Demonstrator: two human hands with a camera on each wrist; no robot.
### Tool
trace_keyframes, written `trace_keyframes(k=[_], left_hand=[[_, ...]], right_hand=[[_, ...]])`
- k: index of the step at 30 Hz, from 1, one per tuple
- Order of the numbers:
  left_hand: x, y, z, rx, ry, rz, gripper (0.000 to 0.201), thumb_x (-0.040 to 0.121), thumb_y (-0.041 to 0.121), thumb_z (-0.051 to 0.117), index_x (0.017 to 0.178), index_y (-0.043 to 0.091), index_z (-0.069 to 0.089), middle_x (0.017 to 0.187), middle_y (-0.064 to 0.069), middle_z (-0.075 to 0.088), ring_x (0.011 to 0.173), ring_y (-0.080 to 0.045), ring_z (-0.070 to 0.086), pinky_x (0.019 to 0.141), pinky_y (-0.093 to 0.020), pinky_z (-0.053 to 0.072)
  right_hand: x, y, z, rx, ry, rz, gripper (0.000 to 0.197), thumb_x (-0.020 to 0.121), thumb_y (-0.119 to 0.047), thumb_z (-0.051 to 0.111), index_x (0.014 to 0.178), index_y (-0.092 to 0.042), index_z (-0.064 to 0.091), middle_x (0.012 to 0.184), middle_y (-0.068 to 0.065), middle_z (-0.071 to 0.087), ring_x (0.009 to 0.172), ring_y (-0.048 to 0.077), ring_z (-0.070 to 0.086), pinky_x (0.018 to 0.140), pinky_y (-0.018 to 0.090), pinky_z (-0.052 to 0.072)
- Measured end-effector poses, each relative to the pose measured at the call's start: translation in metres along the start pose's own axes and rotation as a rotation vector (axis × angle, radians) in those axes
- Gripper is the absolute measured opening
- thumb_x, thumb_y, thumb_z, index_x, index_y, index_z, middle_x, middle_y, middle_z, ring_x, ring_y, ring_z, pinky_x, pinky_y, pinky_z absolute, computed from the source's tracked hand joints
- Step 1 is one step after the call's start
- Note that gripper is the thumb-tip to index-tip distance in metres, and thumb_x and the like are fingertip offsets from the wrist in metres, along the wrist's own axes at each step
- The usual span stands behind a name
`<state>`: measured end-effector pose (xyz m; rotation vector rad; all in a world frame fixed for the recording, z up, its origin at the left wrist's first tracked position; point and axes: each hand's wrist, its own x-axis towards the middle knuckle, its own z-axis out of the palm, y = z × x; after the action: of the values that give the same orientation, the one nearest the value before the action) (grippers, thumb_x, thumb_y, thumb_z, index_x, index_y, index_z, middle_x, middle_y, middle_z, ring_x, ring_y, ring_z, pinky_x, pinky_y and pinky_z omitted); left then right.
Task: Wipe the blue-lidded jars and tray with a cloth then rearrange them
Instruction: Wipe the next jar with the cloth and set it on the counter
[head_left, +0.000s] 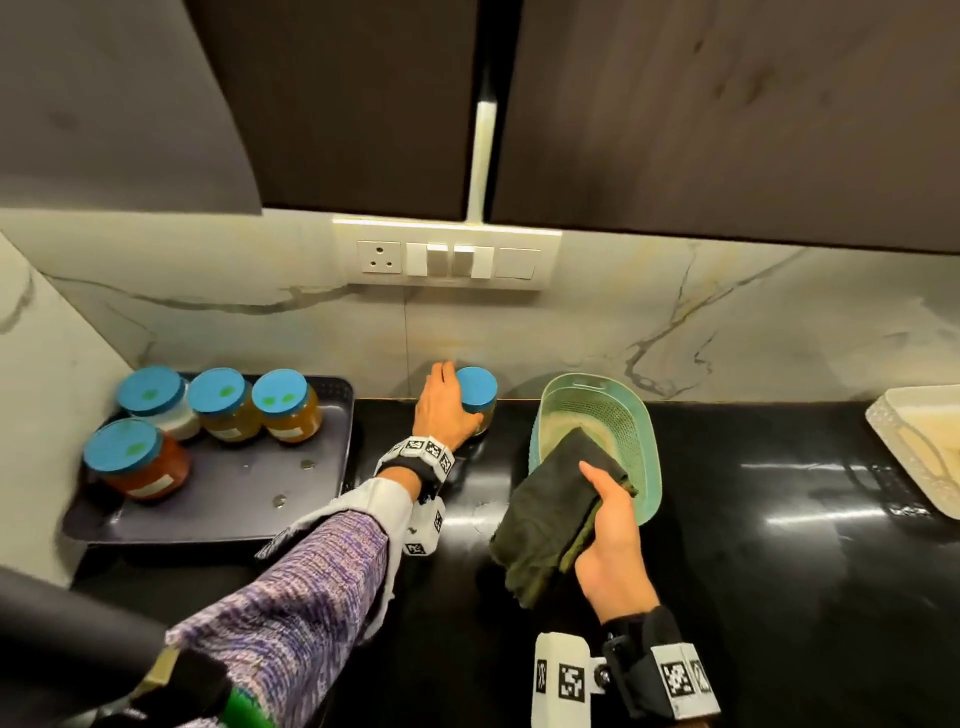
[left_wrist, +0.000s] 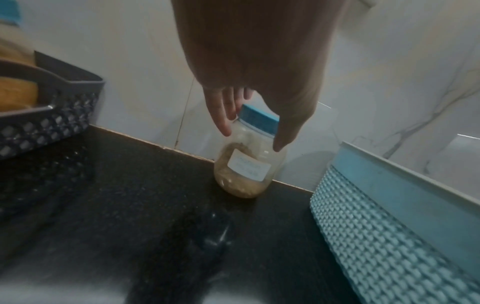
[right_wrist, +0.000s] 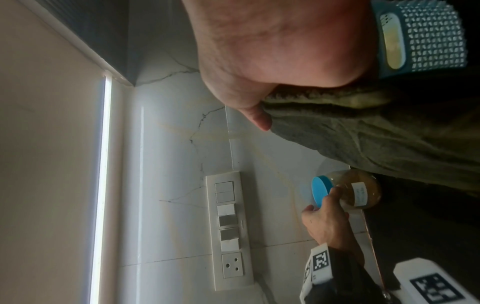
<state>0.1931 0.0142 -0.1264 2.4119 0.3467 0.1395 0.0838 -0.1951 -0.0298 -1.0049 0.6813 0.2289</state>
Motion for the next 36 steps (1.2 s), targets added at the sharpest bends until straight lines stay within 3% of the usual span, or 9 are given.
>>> trace_keyframes(k=[3,5,7,10,12,21,25,31,36], left_hand=[[-0.026,-0.01,-0.014,-0.143,0.083,-0.035,0.078,0.077,0.035,0.091,0.138,0.005,0.053,0.138,-0.013,0.052,0.124,-0.031,0.056,0.101,-0.045,0.053],[-0.052,-0.03,-0.032,-0.229,0.258,-0.029,0.032,0.084,0.034,0.087,0.097,0.012,0.067,0.109,-0.003,0.061,0.094,-0.021,0.062,0.083,-0.041,0.056],[-0.08,-0.059,-0.056,-0.24,0.429,-0.051,0.027,0.092,0.022,0.08,0.074,0.013,0.061,0.09,0.002,0.058,0.077,-0.015,0.056,0.073,-0.044,0.055],[-0.119,-0.122,-0.105,-0.184,0.524,-0.128,0.014,0.088,-0.004,0.071,0.089,0.006,0.061,0.102,-0.008,0.055,0.089,-0.025,0.058,0.082,-0.042,0.054],[-0.134,-0.166,-0.138,-0.097,0.559,-0.186,0.038,0.074,-0.014,0.07,0.108,0.0,0.062,0.119,-0.02,0.053,0.108,-0.04,0.059,0.097,-0.042,0.05],[-0.131,-0.276,-0.249,0.062,0.358,-0.452,0.103,0.07,0.018,0.094,0.155,-0.002,0.039,0.16,-0.026,0.04,0.147,-0.045,0.041,0.119,-0.053,0.037],[-0.114,-0.285,-0.264,0.007,0.212,-0.441,0.099,0.075,0.023,0.09,0.158,0.008,0.039,0.15,-0.025,0.053,0.136,-0.044,0.053,0.112,-0.047,0.044],[-0.129,-0.26,-0.262,0.006,0.473,-0.241,0.085,0.057,0.027,0.095,0.131,0.007,0.059,0.12,-0.019,0.065,0.109,-0.042,0.061,0.091,-0.046,0.051],[-0.199,-0.195,-0.248,-0.119,0.56,-0.018,0.096,0.061,0.033,0.097,0.143,0.012,0.052,0.126,-0.007,0.059,0.114,-0.022,0.054,0.095,-0.03,0.047]], right_hand=[[-0.003,0.005,0.011,-0.015,-0.02,-0.005,0.03,0.097,-0.015,0.067,0.126,-0.01,0.071,0.119,0.017,0.076,0.107,0.037,0.072,0.1,0.051,0.057],[-0.007,0.012,0.024,-0.041,-0.049,0.007,0.029,0.098,-0.015,0.066,0.126,-0.009,0.071,0.113,0.015,0.077,0.098,0.033,0.073,0.092,0.046,0.059],[-0.013,0.02,0.039,-0.064,-0.084,0.026,0.03,0.098,-0.015,0.066,0.127,-0.008,0.071,0.115,0.016,0.077,0.103,0.037,0.073,0.094,0.049,0.059],[-0.024,0.04,0.07,-0.121,-0.124,0.073,0.031,0.098,-0.016,0.066,0.126,-0.004,0.071,0.112,0.018,0.077,0.103,0.039,0.073,0.097,0.05,0.058],[-0.033,0.054,0.091,-0.155,-0.151,0.096,0.03,0.099,-0.016,0.065,0.124,-0.003,0.071,0.101,0.015,0.079,0.091,0.034,0.073,0.087,0.044,0.06],[-0.098,0.13,0.178,-0.297,-0.334,0.251,0.017,0.102,-0.019,0.061,0.11,-0.008,0.072,0.08,0.009,0.081,0.068,0.025,0.077,0.061,0.032,0.061],[-0.121,0.156,0.19,-0.342,-0.326,0.267,0.025,0.1,-0.02,0.065,0.119,-0.006,0.071,0.098,0.016,0.08,0.088,0.033,0.075,0.073,0.039,0.06],[-0.125,0.166,0.169,-0.366,-0.279,0.204,0.027,0.099,-0.023,0.066,0.123,-0.01,0.07,0.106,0.017,0.079,0.1,0.037,0.074,0.083,0.044,0.06],[-0.139,0.167,0.153,-0.483,-0.359,-0.121,0.024,0.101,-0.027,0.066,0.124,-0.02,0.069,0.114,0.008,0.078,0.111,0.031,0.073,0.098,0.049,0.058]])
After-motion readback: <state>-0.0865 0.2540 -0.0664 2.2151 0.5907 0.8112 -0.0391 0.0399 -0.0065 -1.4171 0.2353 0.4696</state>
